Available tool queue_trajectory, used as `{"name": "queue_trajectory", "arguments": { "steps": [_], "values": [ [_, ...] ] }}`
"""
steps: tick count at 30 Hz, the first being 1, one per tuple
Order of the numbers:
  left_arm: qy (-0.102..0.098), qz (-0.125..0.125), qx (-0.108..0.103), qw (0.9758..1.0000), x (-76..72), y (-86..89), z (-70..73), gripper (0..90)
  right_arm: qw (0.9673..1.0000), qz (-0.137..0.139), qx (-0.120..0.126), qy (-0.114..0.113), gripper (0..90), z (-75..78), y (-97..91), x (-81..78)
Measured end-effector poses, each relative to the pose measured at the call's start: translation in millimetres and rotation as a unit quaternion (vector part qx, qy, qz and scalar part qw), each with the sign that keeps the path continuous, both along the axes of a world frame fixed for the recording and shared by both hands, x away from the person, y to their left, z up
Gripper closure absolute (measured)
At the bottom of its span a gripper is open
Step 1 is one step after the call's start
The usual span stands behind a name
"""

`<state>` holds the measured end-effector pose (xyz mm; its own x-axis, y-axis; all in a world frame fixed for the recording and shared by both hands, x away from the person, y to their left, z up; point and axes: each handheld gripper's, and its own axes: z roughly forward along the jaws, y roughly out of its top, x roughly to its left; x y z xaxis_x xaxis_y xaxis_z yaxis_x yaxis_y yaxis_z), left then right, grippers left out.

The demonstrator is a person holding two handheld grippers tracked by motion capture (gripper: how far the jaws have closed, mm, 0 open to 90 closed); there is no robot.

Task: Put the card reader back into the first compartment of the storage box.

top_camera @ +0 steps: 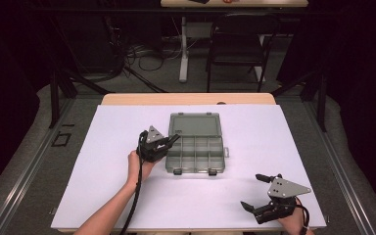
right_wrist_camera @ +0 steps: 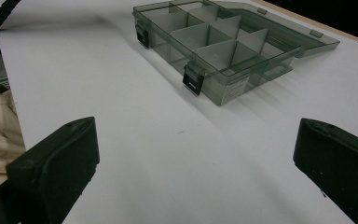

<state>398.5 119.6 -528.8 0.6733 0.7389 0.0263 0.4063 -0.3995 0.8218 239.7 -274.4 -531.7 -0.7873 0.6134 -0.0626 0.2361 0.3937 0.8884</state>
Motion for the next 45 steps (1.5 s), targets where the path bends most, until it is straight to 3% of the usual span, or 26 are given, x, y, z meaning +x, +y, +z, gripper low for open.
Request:
{"name": "queue_trajectory", "arguments": {
  "steps": [5, 10, 22, 29, 33, 45],
  "values": [
    [0.005, -0.008, -0.002, 1.0, 1.2, 2.8, 2.0, 42.5, 1.0, 0.001, -0.001, 0.001, 0.0, 0.0, 0.9, 0.4],
    [-0.004, -0.004, -0.01, 0.9999, -1.1, 5.9, 8.5, 25.9, 1.0, 0.0, 0.0, 0.002, 0.0, -0.4, 0.3, 0.2],
    [0.0, -0.012, -0.01, 0.9999, -10.5, 22.8, 27.3, 4.3, 1.0, -0.001, -0.001, 0.003, 0.0, -0.4, -0.8, 0.1],
    [0.008, -0.011, 0.0, 0.9999, -17.3, 33.0, 35.3, 0.3, 1.0, 0.001, 0.001, -0.001, 0.0, 0.5, -0.5, -0.6],
    [0.002, -0.014, 0.005, 0.9999, -23.4, 39.3, 42.1, 0.2, 1.0, 0.0, 0.001, 0.001, 0.0, 0.3, -0.9, -0.4],
    [-0.007, -0.004, 0.0, 1.0, -41.3, 58.4, 50.2, 0.0, 1.0, -0.004, 0.001, 0.001, 0.0, 0.2, -0.9, -0.1]
  ]
}}
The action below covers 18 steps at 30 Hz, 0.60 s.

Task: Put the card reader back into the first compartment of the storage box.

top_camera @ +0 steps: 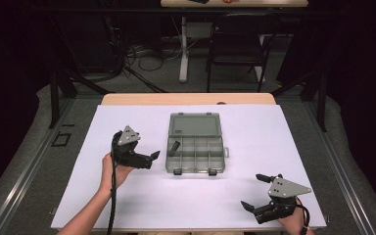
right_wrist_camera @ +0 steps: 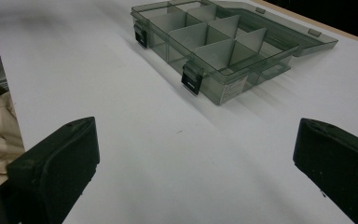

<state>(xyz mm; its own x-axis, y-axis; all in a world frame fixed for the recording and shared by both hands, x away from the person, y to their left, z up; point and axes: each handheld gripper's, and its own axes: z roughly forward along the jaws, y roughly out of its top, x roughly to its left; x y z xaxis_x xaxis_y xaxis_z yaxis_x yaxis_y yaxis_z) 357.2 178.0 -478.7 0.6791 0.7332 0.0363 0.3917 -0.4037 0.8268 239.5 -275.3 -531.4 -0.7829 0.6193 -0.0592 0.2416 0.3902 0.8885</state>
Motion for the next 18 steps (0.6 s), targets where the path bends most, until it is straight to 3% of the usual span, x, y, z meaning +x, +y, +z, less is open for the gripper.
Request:
{"name": "queue_trajectory", "arguments": {
  "steps": [18],
  "values": [
    [-0.006, 0.022, 0.007, 0.9997, -27.0, 32.1, -3.3, 0.0, 1.0, -0.002, 0.002, -0.001, 0.0, 0.5, -0.6, 0.3]
  ]
}}
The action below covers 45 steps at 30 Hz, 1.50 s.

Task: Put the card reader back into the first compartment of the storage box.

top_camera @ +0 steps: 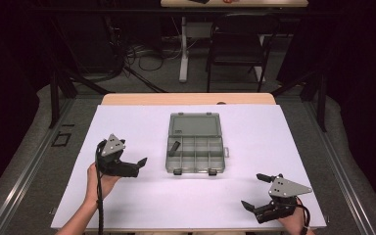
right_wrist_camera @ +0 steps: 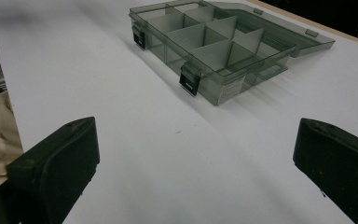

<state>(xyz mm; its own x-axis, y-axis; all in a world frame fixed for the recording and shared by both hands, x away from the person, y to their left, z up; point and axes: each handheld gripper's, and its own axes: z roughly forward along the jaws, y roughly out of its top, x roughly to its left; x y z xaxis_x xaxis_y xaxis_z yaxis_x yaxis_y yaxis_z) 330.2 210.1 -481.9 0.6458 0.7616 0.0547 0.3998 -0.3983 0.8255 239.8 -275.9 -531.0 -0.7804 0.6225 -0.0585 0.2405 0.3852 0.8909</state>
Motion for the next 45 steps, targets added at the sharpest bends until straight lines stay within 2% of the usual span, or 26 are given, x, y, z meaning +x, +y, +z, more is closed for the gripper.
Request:
{"name": "queue_trajectory", "arguments": {
  "steps": [18, 23, 34, 42, 45],
  "values": [
    [0.013, 0.015, -0.002, 0.9998, -24.2, 20.1, -13.9, 0.0, 1.0, -0.002, 0.002, 0.004, 0.1, -0.3, 1.5, -0.4],
    [0.017, 0.017, -0.013, 0.9996, -31.0, 22.0, -20.4, 0.0, 1.0, -0.001, -0.001, -0.002, 0.1, 0.7, 1.1, -1.5],
    [0.032, 0.026, -0.011, 0.9991, -43.3, 24.2, -34.0, 0.0, 1.0, -0.002, -0.001, -0.004, 0.2, 1.7, 1.3, -2.5],
    [0.037, 0.029, -0.004, 0.9989, -52.7, 24.2, -41.9, 0.0, 1.0, -0.004, 0.001, -0.003, 0.2, 1.0, 0.7, -2.2],
    [0.038, 0.034, -0.008, 0.9987, -55.3, 24.8, -43.3, 0.0, 1.0, -0.005, 0.001, -0.004, 0.2, 1.3, -0.4, -3.2]
  ]
}}
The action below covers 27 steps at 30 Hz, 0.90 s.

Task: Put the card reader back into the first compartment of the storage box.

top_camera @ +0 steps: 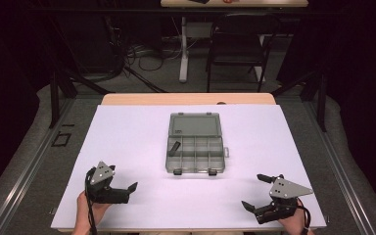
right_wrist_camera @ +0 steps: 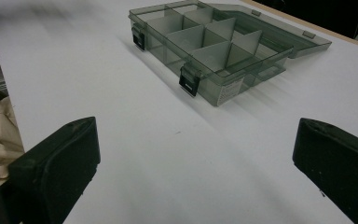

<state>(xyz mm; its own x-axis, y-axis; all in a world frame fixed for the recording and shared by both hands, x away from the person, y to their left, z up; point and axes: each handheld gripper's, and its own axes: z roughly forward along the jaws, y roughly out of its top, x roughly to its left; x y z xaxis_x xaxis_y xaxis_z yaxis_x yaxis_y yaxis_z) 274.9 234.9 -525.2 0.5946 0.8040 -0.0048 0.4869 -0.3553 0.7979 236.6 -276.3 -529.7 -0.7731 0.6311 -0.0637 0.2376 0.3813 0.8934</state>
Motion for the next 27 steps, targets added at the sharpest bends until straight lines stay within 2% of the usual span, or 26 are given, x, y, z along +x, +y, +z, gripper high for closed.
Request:
{"name": "queue_trajectory", "arguments": {
  "steps": [13, 20, 25, 27],
  "values": [
    [-0.014, 0.004, -0.005, 0.9999, -16.3, 3.1, -4.2, 0.0, 1.0, -0.002, -0.001, 0.003, 0.2, -0.2, 0.7, 0.0],
    [-0.019, -0.003, 0.003, 0.9998, -24.5, 2.6, -7.0, 0.0, 1.0, -0.001, -0.002, 0.002, 0.2, -0.4, 1.2, 0.5],
    [-0.044, -0.009, 0.012, 0.9989, -28.0, 0.4, -3.8, 0.0, 1.0, 0.0, -0.003, 0.005, 0.2, -1.1, 1.3, 1.0],
    [-0.038, -0.01, 0.011, 0.9992, -28.3, 0.5, -4.8, 0.0, 1.0, 0.002, -0.003, 0.005, 0.2, -1.0, 1.5, 0.4]
  ]
}}
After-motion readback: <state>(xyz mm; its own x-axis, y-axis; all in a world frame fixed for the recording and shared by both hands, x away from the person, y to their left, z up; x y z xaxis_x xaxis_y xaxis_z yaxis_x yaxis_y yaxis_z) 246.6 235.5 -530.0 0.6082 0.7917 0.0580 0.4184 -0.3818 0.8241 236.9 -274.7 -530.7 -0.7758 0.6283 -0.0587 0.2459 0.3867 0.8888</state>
